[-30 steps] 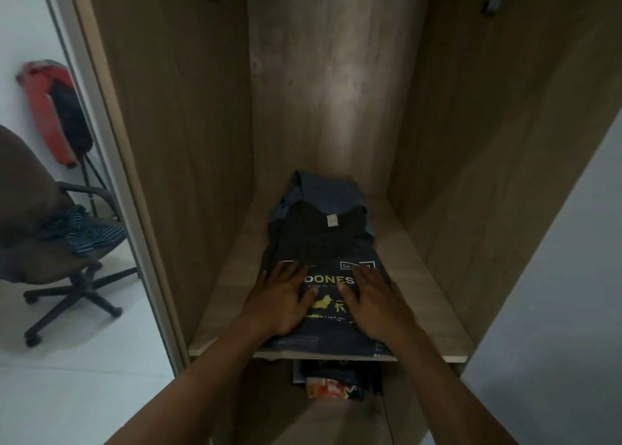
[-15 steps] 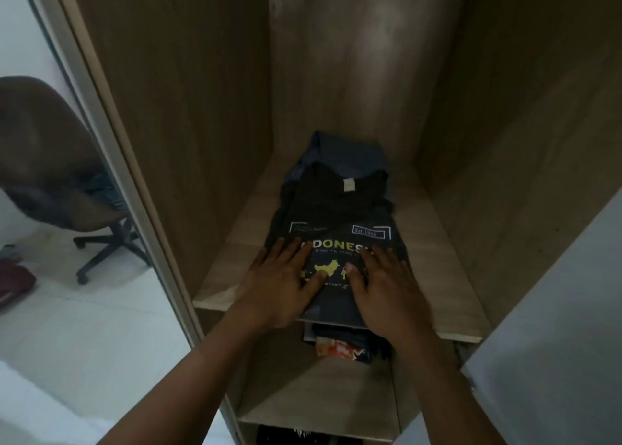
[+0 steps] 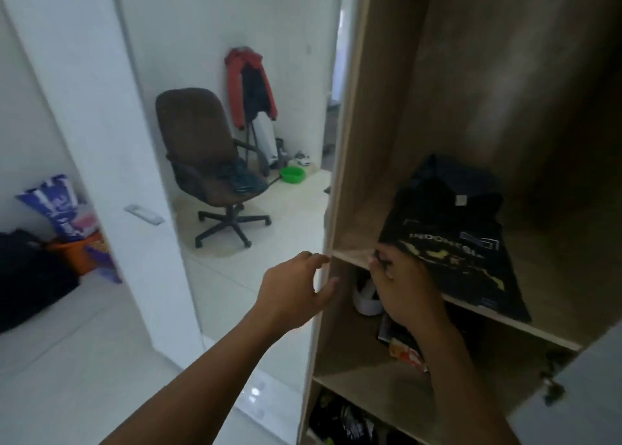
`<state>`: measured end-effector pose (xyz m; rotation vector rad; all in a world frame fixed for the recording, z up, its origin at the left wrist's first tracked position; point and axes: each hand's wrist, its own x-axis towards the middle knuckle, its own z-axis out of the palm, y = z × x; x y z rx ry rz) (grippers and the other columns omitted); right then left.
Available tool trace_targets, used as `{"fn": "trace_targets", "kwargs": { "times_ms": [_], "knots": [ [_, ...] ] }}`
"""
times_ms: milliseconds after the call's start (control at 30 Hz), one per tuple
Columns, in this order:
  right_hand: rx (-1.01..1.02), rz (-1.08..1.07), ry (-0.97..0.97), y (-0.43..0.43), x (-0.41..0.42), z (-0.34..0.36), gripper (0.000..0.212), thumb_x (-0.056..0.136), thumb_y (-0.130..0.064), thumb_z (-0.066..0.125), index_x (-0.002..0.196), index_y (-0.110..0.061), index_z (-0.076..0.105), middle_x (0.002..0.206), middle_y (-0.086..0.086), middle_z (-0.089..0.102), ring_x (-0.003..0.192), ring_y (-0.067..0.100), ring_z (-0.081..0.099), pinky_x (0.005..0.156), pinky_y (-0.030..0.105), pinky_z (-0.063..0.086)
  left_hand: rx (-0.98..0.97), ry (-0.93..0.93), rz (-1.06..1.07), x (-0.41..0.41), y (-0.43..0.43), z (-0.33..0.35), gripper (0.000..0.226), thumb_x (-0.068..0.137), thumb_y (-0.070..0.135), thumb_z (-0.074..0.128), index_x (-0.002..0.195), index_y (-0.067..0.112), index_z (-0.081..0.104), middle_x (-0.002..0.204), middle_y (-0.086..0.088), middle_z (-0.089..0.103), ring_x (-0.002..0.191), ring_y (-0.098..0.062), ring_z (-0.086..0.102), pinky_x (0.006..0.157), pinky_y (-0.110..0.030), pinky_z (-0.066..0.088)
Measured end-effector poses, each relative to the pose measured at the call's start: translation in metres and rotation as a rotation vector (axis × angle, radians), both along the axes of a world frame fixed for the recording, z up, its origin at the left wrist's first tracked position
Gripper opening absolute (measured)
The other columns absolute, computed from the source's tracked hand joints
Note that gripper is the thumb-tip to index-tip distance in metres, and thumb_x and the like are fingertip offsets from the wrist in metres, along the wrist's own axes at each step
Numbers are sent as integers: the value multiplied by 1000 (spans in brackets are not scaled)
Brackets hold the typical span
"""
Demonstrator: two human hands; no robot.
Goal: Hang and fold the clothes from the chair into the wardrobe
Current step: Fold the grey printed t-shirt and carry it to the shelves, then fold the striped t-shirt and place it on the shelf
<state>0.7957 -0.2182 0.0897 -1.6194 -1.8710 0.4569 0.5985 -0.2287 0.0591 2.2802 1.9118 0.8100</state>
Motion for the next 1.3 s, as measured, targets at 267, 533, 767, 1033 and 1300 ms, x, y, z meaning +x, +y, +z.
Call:
{"fn": "trace_targets", "kwargs": {
  "times_ms": [267,533,767,1033,1300],
  "knots": [
    [-244,532,-202,-123,-248,-63,57,99,-54,43,147,-24,42,149,1,48,135,20,46,112,39,37,-301,-34,595,-237,-220,-36,50,88,60,57,131,35,54,124,10,64,116,-16,58,95,-33,47],
    [-303,1045,-268,-285,-481,-87,67,99,-55,44,154,-21,27,157,6,34,142,25,36,115,42,33,-393,-103,1089,-390,-447,-50,55,87,60,57,133,30,55,132,4,61,119,-20,58,96,-36,49],
    [-268,1354,-304,-369,-655,-88,66,100,-47,47,155,-17,27,158,7,33,143,27,35,115,41,32,-401,-198,1419,-495,-568,-49,51,86,56,60,129,28,57,126,3,63,112,-23,61,89,-34,51],
    [-328,1473,-301,-391,-858,-114,63,101,-46,48,154,-18,28,156,8,35,141,28,38,112,41,35,-423,-301,1584,-656,-599,-67,41,89,52,58,124,31,60,120,4,65,108,-19,63,84,-29,48],
    [-406,1529,-448,-398,-1038,-135,63,102,-44,47,155,-19,25,156,7,34,140,27,38,110,38,36,-494,-435,1647,-812,-617,-96,46,90,51,57,129,27,56,124,1,64,111,-21,62,89,-33,51]
  ]
}}
